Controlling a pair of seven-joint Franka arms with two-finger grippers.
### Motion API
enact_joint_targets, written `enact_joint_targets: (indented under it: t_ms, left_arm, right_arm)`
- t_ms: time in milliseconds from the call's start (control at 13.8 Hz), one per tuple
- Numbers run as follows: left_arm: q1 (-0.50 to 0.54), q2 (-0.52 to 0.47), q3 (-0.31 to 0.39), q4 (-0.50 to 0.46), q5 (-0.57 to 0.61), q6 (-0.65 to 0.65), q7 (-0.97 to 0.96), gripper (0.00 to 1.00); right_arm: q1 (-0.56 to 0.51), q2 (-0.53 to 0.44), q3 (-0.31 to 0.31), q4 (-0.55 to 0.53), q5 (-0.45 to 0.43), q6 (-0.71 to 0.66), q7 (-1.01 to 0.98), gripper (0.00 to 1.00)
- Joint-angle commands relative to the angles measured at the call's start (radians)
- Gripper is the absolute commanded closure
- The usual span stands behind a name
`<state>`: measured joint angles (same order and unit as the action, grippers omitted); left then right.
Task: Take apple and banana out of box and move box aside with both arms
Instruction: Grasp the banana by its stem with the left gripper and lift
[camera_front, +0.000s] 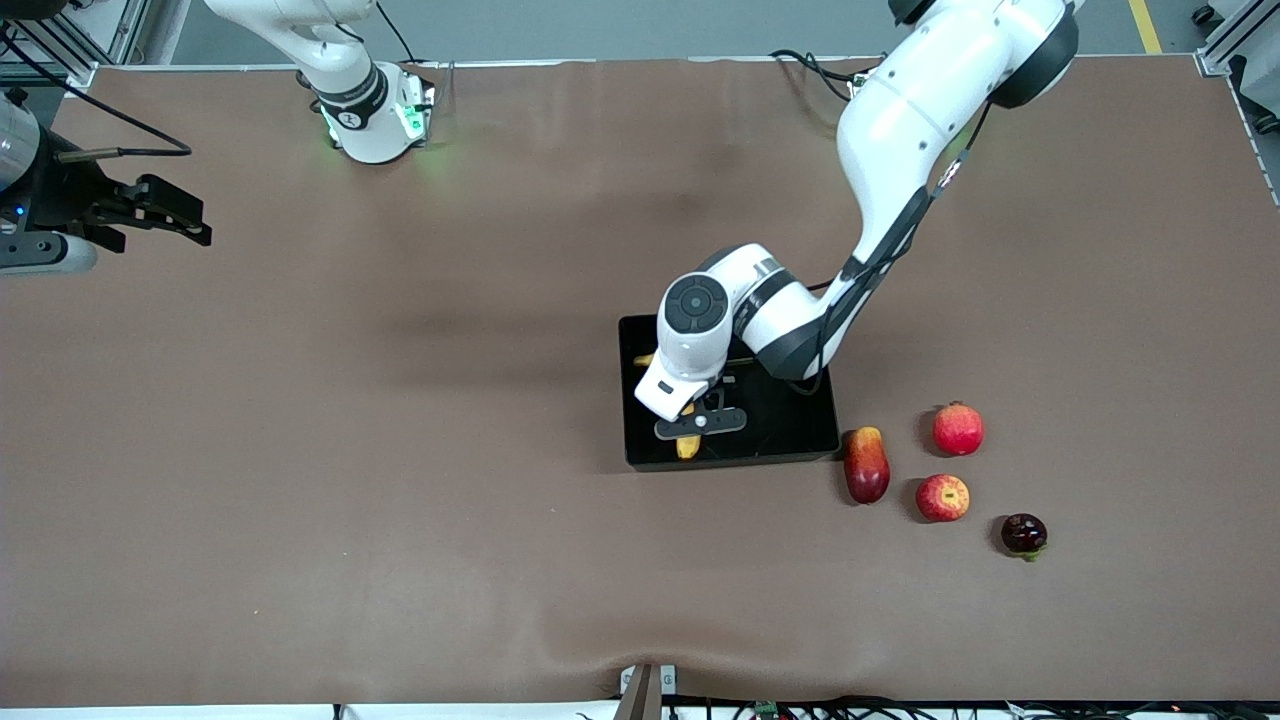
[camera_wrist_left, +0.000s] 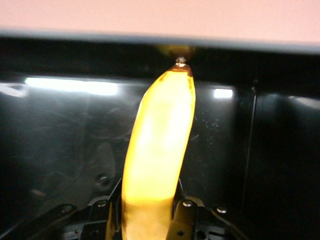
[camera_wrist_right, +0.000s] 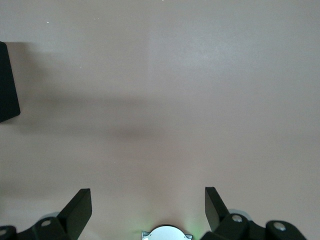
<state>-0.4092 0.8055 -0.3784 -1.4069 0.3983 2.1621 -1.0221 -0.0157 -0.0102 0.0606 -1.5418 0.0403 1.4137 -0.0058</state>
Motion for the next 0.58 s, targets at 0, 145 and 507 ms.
enact_joint_targets:
  t_ms: [0, 145, 507]
  left_arm:
    - [0.019, -0.135, 0.004, -0.011, -0.002, -0.094, 0.032, 1.00]
    - [0.091, -0.199, -0.002, -0.012, -0.045, -0.143, 0.121, 1.00]
    - [0.321, -0.313, -0.004, -0.044, -0.163, -0.281, 0.558, 1.00]
  right_arm:
    - [-0.001, -0.007, 0.002, -0.004, 0.013, -0.006, 0.013, 0.00]
    - [-0.003, -0.007, 0.002, -0.004, 0.013, -0.010, 0.012, 0.00]
    - [-0.006, -0.007, 0.002, -0.004, 0.013, -0.009, 0.012, 0.00]
